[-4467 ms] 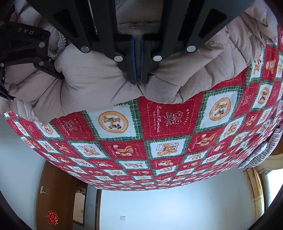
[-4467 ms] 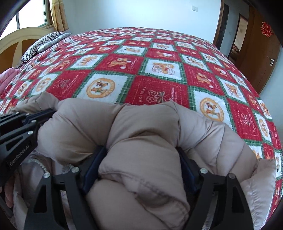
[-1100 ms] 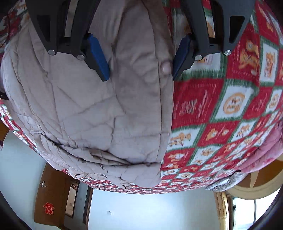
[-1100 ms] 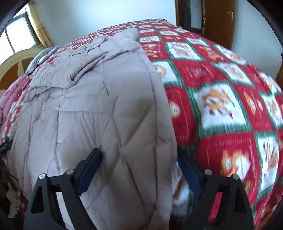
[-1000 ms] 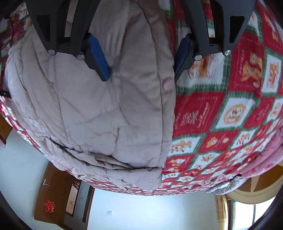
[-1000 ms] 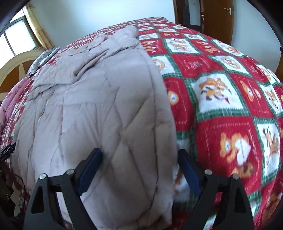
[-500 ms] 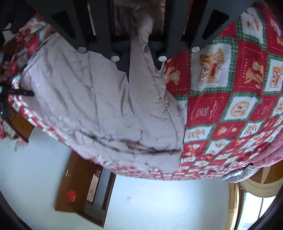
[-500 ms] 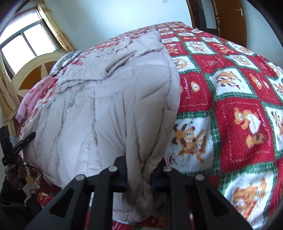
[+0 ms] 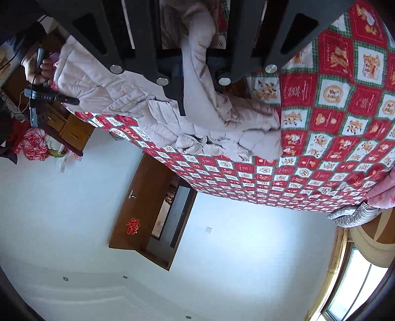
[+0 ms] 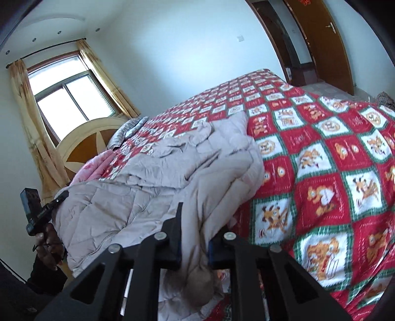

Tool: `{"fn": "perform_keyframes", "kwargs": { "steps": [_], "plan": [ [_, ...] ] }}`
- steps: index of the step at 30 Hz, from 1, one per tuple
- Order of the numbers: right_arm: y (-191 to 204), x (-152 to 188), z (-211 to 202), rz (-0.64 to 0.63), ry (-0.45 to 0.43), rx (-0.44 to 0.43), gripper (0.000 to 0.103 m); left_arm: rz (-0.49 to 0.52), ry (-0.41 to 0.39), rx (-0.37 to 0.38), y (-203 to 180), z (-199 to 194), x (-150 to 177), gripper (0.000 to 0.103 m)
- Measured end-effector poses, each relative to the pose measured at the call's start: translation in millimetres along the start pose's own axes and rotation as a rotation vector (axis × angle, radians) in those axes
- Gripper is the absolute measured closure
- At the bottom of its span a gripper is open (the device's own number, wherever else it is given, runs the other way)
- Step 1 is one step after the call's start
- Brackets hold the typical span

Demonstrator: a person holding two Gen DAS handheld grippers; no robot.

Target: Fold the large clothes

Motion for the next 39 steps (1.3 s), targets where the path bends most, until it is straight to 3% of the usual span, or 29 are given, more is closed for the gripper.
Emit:
{"fn": "perform_keyframes", "kwargs": {
  "steps": [5,11,15,20,24,30,34,39],
  "plan": [
    [-4.5,-44.3,17.1,0.024,-0.04,-0.021,0.088,-0.065,0.008,0.01,38.9,35.8,-18.7,0.094],
    [-5.8,-96.3,61.8,0.051,-0.043,-0.002,0.088,-0.163,0.053,0.119,75.5,83.4,-51.6,0.094],
    [-16.7,-134.6,90.1,0.092,-0.046,0.018,0.088,-0.18,0.068,0.132,98.3,117.6,-79.5,0.094],
    [-42.3,-162.2,143.1,0.144,-0.007,0.065,0.088,-0.182,0.156,0.108,127.7,173.5,-85.0,0.093],
    [-68.9,-169.2,192.6,0.186,0.059,0.097,0.088,-0.257,0.258,0.108,161.8,216.4,-72.4,0.087],
    [-106.6,-176.8,250.6,0.256,0.123,0.085,0.088,-0.4,0.279,0.212,199.4,225.4,-71.0,0.083],
    [-116.5,-180.9,275.1,0.268,0.146,0.078,0.088,-0.457,0.258,0.225,216.7,216.2,-77.7,0.083],
    [-118.9,-185.1,286.1,0.278,0.157,0.036,0.087,-0.404,0.263,0.189,217.7,200.0,-75.9,0.083]
  ]
}}
Point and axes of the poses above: each gripper's, at about its wrist camera, not at the fingertips, and z roughly the way its jaws point, y to its left, x to its underside, the point moved 4 cm from there along z, roughly the way its jaws point, and after that the axes turned 2 degrees about z, right-handed, at the moved point
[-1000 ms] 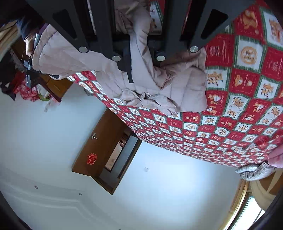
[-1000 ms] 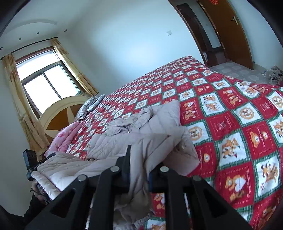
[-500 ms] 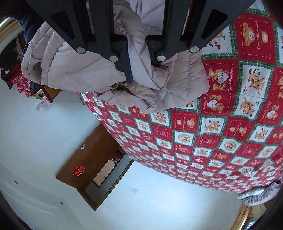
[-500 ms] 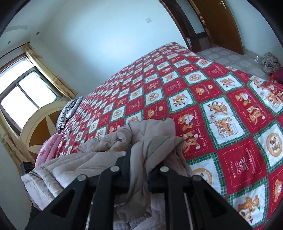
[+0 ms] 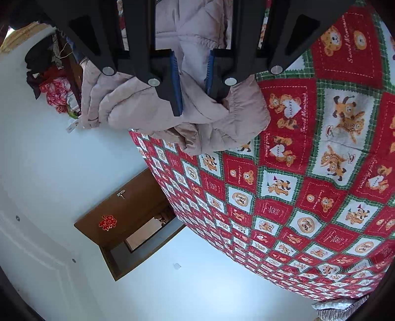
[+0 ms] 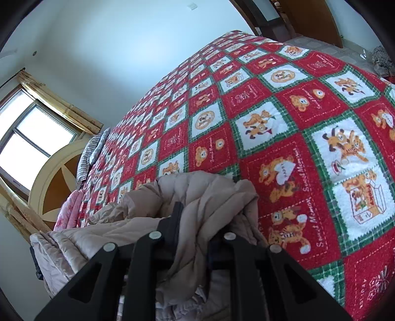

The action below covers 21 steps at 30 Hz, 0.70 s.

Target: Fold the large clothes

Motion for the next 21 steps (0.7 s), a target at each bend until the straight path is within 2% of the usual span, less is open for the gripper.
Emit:
{"fn": "perform_keyframes", "kwargs": {
  "steps": [3,4,5,7,8,10,12,14,15,16,18,21],
  "plan": [
    [3.7,-1.8,2.3,-0.015,-0.002,-0.006,0.086,-0.015,-0.012,-0.001,7.5,-7.9,0.0,0.083],
    [3.7,-2.2,3.4,-0.019,-0.004,-0.001,0.086,-0.023,-0.038,-0.027,10.8,-15.1,-1.3,0.079],
    [0.8,-2.9,4.2,-0.01,-0.006,0.01,0.086,-0.027,-0.084,-0.098,16.5,-25.3,-4.9,0.072],
    [-8.7,-5.8,8.0,0.027,-0.01,0.009,0.086,-0.072,-0.207,-0.209,32.6,-49.8,-12.8,0.026],
    [-12.6,-6.8,9.3,0.043,-0.012,0.0,0.085,-0.097,-0.261,-0.234,36.1,-60.2,-13.5,0.023],
    [-9.8,-7.4,14.2,0.02,-0.008,0.014,0.079,-0.079,-0.293,-0.302,29.5,-64.2,-15.7,0.023],
    [-2.0,-8.3,15.4,-0.009,-0.017,0.046,0.073,-0.005,-0.311,-0.408,8.6,-57.5,-16.0,0.023],
    [5.1,-11.3,12.2,-0.01,-0.037,0.051,0.063,0.13,-0.335,-0.51,-26.6,-40.0,-13.0,0.023],
    [9.8,-13.1,8.1,-0.006,-0.058,0.046,0.054,0.196,-0.34,-0.549,-43.7,-31.6,-9.6,0.022],
    [13.4,-14.2,5.5,-0.006,-0.072,0.041,0.043,0.276,-0.338,-0.583,-64.4,-18.1,-4.4,0.022],
    [22.4,-14.6,-1.4,-0.016,-0.105,0.039,0.03,0.418,-0.331,-0.625,-99.0,9.4,9.1,0.02],
    [34.8,-11.9,-8.9,-0.064,-0.147,0.055,0.024,0.565,-0.296,-0.678,-129.0,52.4,31.0,0.019]
  ]
}}
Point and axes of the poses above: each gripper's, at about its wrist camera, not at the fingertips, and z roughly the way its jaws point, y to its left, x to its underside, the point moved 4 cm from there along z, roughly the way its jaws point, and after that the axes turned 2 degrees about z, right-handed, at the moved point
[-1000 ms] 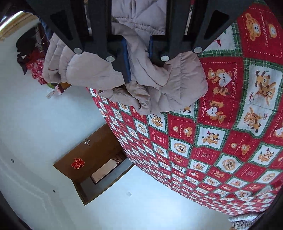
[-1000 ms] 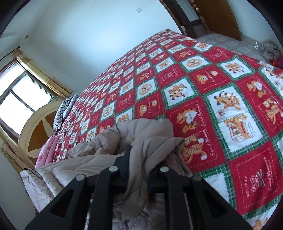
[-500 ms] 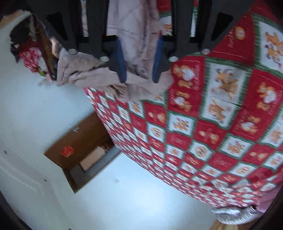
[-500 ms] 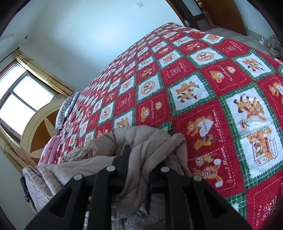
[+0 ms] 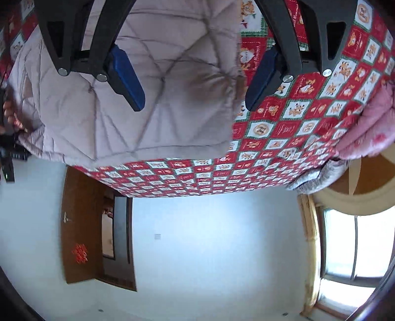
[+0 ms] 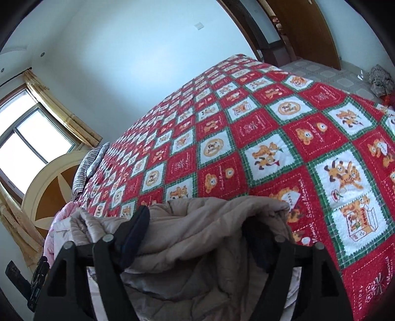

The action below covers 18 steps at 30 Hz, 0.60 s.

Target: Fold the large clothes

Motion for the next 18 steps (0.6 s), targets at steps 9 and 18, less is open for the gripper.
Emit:
{"fn": "perform_keyframes", "kwargs": {
  "steps": [9,18],
  "plan": [
    [-2.5,5.2,-3.9,-0.016,-0.047,0.018,0.022,-0.001,0.203,0.036,-27.1,70.5,29.1,0.018],
    [35.9,2.7,-63.0,-0.069,-0.324,0.114,0.006,-0.063,0.205,-0.074,-14.9,67.4,26.7,0.018]
  ]
}}
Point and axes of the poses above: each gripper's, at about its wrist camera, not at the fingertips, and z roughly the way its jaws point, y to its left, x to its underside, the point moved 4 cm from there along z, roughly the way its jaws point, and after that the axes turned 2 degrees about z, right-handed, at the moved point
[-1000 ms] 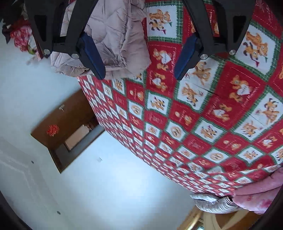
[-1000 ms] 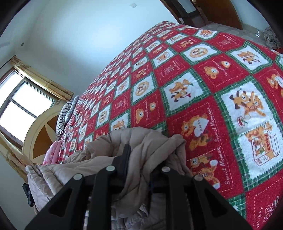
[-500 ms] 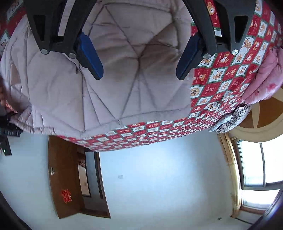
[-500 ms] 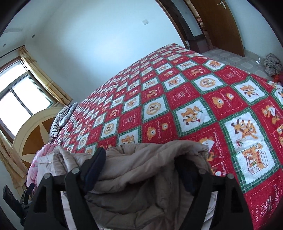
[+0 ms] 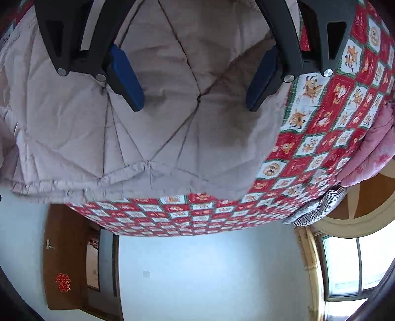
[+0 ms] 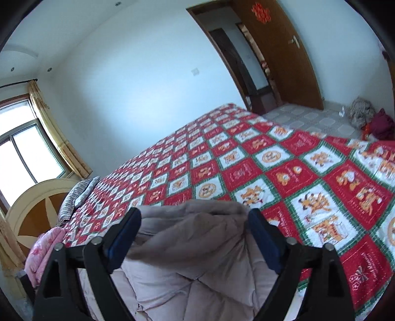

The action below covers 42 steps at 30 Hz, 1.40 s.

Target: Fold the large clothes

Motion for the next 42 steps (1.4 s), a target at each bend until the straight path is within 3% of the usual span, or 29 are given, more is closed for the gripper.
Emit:
{"fn": "perform_keyframes", "kwargs": {
  "steps": [3,7,9,11,14,18,28,42],
  "plan": [
    [33.3,9.3,-23.3,-0.113,-0.043,-0.031,0.003,0.042,-0.103,0.017,-21.4,-31.8,-8.3,0.017],
    [94.0,64.7,-10.7,-0.347,0.146,-0.132,0.007,0.147,-0.106,0.042,-55.9,-27.3,-11.0,0.015],
    [111.5,93.4,4.3,-0.453,0.23,-0.125,0.016,0.184,-0.102,0.001,-69.1,-12.1,-12.8,0.015],
    [114.6,106.4,22.6,-0.518,0.255,-0.076,0.021,0.197,-0.096,-0.055,-74.5,0.9,-18.6,0.015],
    [99.3,100.5,58.4,-0.49,0.287,0.003,0.021,0.15,-0.01,-0.114,-64.7,41.0,-28.5,0.015],
    [76.8,94.7,87.5,-0.45,0.304,0.066,0.021,0.019,0.094,-0.088,-42.2,85.2,-28.4,0.01],
    [65.1,114.7,106.6,-0.444,0.345,0.101,0.012,0.015,0.099,-0.097,-47.3,108.0,-16.5,0.001],
    [60.5,128.9,119.4,-0.475,0.402,0.158,0.007,0.014,0.14,-0.098,-48.4,120.8,-11.1,0.001]
  ]
}}
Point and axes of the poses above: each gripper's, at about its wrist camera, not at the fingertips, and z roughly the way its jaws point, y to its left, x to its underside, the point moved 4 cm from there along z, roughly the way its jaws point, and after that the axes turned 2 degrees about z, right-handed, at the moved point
